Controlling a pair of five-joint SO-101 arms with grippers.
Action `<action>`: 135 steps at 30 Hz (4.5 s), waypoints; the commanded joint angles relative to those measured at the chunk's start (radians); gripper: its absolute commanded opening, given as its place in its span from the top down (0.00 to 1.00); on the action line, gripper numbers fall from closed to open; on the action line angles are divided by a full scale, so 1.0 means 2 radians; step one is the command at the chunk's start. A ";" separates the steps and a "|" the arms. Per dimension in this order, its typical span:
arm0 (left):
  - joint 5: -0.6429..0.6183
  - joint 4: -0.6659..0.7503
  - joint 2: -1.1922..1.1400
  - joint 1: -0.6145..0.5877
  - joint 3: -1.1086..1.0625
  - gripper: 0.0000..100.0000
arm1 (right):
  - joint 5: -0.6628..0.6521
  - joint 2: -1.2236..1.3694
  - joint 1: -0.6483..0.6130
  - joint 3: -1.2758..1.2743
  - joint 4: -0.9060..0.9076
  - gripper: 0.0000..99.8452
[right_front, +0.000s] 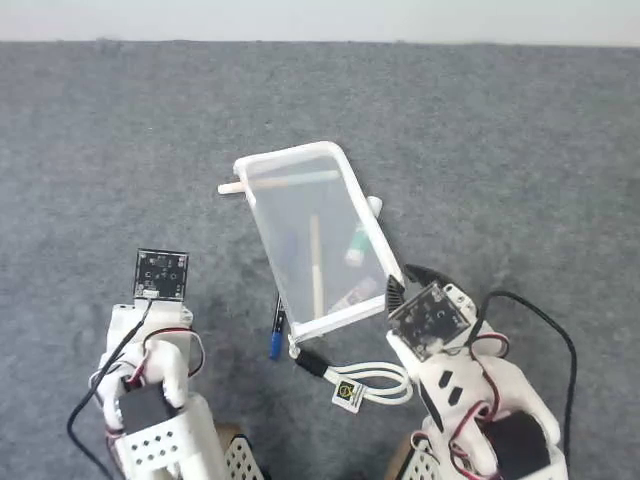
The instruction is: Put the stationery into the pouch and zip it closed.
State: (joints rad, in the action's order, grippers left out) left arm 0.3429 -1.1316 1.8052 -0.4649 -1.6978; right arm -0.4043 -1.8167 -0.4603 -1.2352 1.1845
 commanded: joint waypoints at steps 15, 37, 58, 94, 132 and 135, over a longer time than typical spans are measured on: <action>-0.008 0.008 0.009 -0.001 0.007 0.99 | 0.012 0.278 -0.109 0.126 -0.013 0.92; -0.011 0.035 0.009 -0.058 0.007 0.99 | 0.138 0.577 -0.214 0.187 -0.099 0.90; -0.011 0.034 0.009 -0.060 0.007 0.99 | 0.163 0.711 -0.257 0.188 -0.119 0.87; -0.011 0.033 0.009 -0.060 0.007 0.99 | 0.160 0.759 -0.296 0.189 -0.122 0.87; -0.094 0.038 0.009 -0.057 0.011 0.71 | 0.098 0.471 -0.195 0.122 -0.089 0.99; -0.096 0.043 0.009 -0.047 0.029 0.71 | 0.098 0.439 -0.190 0.123 -0.089 0.99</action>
State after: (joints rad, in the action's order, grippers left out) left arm 0.1834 -1.0917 1.8052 -0.5800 -1.6978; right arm -0.1926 -0.8531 -0.8638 -1.0019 1.0019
